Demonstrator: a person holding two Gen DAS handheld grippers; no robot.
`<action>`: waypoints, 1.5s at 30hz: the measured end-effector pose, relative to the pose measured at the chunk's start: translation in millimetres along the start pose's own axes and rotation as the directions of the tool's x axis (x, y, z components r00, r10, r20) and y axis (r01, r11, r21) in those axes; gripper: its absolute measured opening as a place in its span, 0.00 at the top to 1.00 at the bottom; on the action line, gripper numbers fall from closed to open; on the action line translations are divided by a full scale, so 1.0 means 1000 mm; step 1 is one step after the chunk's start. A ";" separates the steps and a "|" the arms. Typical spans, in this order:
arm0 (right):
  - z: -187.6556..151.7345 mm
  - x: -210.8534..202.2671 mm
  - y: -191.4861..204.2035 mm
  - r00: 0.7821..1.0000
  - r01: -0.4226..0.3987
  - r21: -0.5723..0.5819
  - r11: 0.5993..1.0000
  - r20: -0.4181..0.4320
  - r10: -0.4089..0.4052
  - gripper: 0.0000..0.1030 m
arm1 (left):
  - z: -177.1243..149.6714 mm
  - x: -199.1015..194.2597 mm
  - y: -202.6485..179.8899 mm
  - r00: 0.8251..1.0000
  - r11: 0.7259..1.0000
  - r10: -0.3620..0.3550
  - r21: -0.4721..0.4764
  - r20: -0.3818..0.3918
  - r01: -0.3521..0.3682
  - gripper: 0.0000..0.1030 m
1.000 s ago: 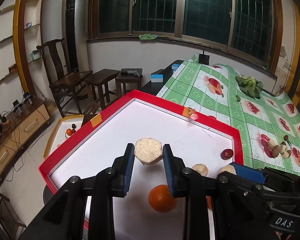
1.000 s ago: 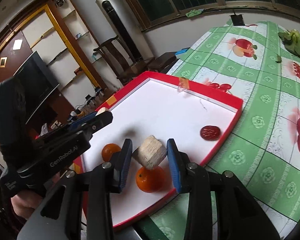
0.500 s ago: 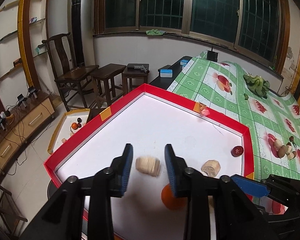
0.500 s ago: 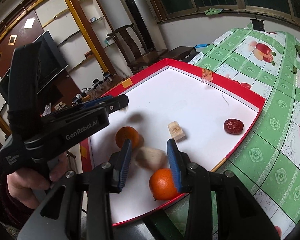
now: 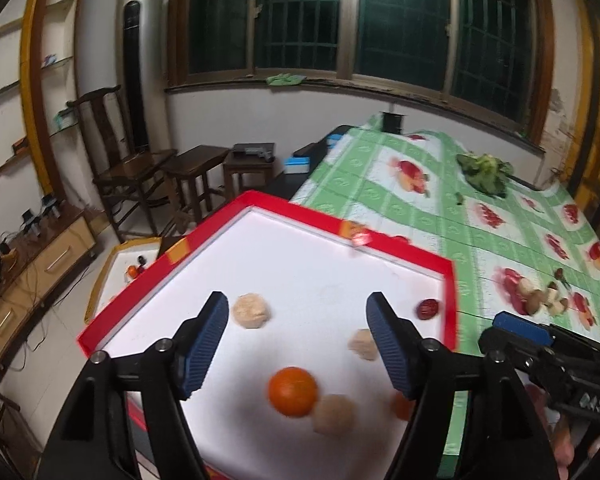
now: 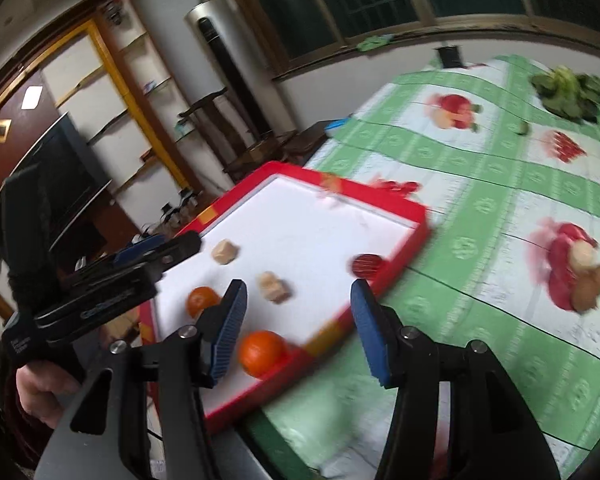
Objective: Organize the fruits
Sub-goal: 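Move both grippers back over the snacks on the tablecloth, then grasp a white cube with the right gripper while the left gripper grasps a brown ball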
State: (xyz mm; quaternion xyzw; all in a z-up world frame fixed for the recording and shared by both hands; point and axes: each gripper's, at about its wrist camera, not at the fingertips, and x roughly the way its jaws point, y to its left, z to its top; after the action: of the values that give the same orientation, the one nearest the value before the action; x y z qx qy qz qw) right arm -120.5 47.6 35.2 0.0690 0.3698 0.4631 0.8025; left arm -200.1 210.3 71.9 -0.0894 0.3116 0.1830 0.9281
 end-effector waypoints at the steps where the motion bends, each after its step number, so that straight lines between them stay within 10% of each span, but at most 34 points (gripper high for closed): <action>1: 0.000 -0.005 -0.006 1.000 0.009 0.017 1.000 0.002 -0.009 0.46 | 0.000 -0.003 -0.009 1.000 1.000 -0.024 0.019 0.006 0.024 0.27; 13: -0.033 -0.100 -0.113 0.951 0.303 0.181 0.936 -0.001 -0.308 0.46 | -0.013 0.006 -0.141 0.960 0.907 -0.251 0.318 -0.120 0.277 0.22; 25: -0.007 -0.087 -0.169 0.881 0.472 0.191 0.860 -0.105 -0.461 0.46 | -0.024 0.026 -0.179 0.926 0.873 -0.290 0.330 -0.241 0.359 0.22; 32: 0.002 -0.070 -0.169 0.809 0.585 0.081 0.807 -0.125 -0.574 0.73 | -0.023 0.034 -0.189 0.909 0.862 -0.312 0.320 -0.275 0.393 0.22; 40: -0.001 -0.100 -0.197 0.867 0.497 0.270 0.825 -0.125 -0.482 0.73 | -0.017 0.067 -0.223 0.877 0.850 -0.339 0.288 -0.340 0.440 0.23; 45: -0.002 -0.105 -0.204 0.885 0.463 0.330 0.823 -0.124 -0.448 0.73 | -0.020 0.088 -0.240 0.850 0.844 -0.344 0.266 -0.399 0.466 0.56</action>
State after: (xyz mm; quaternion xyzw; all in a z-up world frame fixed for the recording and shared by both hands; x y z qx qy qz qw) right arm -12.3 -150.6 -3.3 0.1112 0.4682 0.1861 0.8566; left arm -50.8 10.0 14.7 -0.0158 0.4661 -0.0971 0.8793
